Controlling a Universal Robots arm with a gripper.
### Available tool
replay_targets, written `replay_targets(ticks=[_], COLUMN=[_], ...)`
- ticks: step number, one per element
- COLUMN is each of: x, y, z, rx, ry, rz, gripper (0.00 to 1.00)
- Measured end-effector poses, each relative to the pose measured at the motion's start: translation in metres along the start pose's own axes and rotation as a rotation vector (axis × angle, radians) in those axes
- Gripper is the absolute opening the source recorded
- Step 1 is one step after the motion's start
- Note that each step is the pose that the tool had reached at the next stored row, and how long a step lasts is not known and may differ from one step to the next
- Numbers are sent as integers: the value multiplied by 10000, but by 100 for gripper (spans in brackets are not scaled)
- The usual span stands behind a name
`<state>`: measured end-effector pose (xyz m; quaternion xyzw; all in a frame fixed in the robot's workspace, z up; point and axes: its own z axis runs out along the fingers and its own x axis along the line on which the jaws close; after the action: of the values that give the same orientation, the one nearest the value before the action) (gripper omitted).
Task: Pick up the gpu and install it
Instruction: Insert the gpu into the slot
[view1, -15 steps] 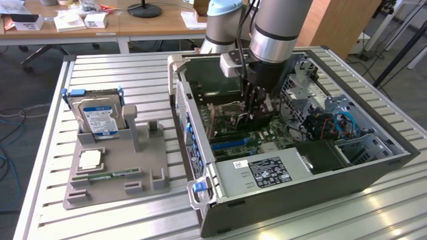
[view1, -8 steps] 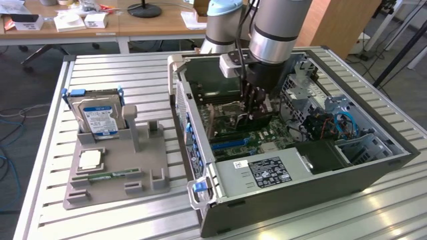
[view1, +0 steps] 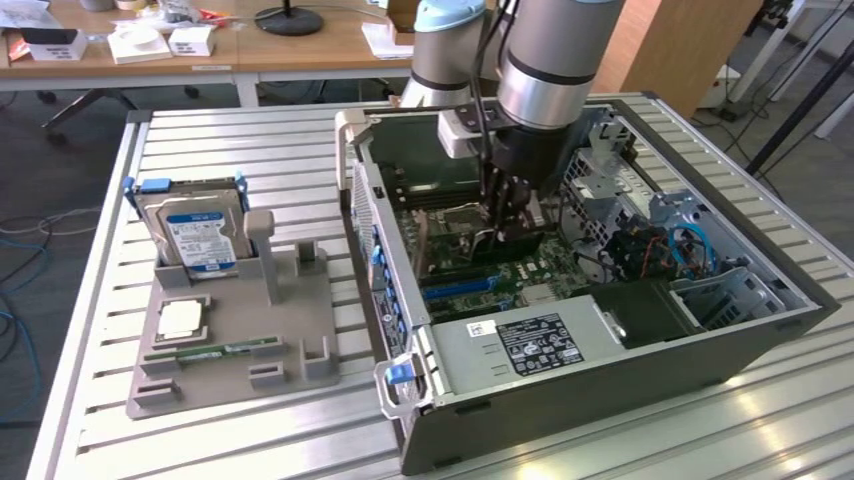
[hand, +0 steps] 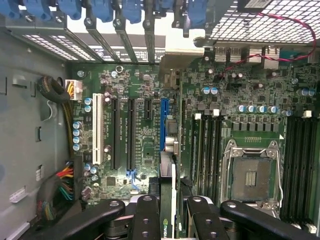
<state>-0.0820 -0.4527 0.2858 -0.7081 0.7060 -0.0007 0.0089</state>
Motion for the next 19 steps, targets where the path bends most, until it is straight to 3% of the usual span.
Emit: replay_targets(ticks=[19], x=[49], y=[45], z=[3], rx=[0], ry=[0], rz=[3], gripper=[26])
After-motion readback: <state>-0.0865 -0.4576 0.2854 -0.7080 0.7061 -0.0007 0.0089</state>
